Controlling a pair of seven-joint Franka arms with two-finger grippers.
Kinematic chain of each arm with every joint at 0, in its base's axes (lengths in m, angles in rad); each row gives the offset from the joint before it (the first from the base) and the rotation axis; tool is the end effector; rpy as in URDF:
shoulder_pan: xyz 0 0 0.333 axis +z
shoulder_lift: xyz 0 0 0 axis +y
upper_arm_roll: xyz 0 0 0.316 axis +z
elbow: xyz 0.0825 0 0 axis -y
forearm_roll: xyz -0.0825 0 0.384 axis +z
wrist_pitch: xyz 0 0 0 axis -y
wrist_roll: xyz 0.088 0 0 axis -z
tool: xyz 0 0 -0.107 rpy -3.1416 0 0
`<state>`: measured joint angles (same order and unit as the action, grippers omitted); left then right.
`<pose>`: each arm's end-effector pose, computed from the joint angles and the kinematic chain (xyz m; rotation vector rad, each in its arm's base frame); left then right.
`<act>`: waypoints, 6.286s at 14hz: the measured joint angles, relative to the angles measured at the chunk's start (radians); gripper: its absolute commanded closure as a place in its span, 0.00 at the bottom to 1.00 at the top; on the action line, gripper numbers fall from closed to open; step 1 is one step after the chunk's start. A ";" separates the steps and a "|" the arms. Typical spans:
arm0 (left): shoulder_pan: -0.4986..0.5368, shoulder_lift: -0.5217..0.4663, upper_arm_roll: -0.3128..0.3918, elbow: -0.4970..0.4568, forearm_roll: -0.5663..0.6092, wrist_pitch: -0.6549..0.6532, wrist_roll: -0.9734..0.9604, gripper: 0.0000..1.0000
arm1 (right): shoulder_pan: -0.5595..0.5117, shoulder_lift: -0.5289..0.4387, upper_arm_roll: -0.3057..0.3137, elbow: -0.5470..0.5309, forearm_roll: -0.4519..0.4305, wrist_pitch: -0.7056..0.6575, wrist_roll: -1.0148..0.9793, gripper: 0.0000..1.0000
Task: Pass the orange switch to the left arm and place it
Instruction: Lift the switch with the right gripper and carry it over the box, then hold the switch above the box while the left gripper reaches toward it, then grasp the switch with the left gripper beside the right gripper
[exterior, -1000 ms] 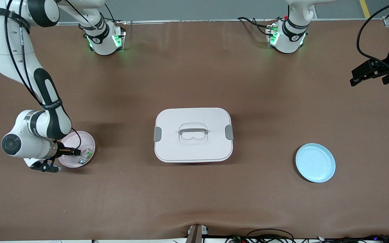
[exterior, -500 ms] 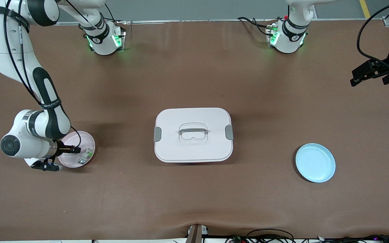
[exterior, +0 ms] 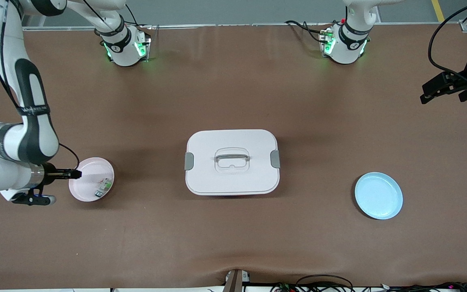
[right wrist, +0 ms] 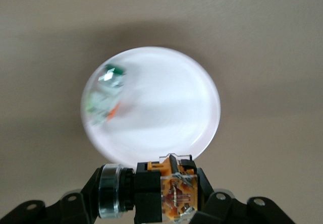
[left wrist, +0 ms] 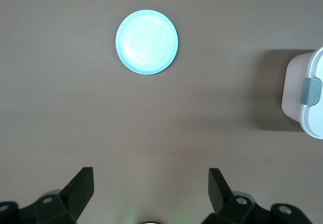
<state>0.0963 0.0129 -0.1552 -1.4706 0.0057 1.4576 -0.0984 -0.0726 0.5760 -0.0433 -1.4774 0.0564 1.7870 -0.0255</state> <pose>0.5462 -0.0309 0.6544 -3.1350 -0.0628 0.0398 0.6730 -0.0690 0.3219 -3.0632 0.1626 0.4058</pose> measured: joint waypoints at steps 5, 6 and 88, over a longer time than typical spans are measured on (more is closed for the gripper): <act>0.000 -0.002 -0.001 0.005 -0.002 0.000 0.000 0.00 | 0.063 -0.025 0.016 0.078 0.171 -0.124 0.152 0.72; 0.000 -0.003 -0.001 0.005 -0.002 0.000 0.000 0.00 | 0.066 -0.030 0.016 0.081 0.212 -0.135 0.168 0.72; -0.339 0.285 -0.102 -0.003 -0.552 0.387 -0.412 0.34 | 0.772 -0.038 0.023 0.160 0.961 0.445 1.782 0.79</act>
<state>-0.2432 0.2981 -0.2569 -1.4739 -0.5459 1.8446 -0.5108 0.6997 0.5379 -0.0207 -1.3172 1.0174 2.2318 1.7567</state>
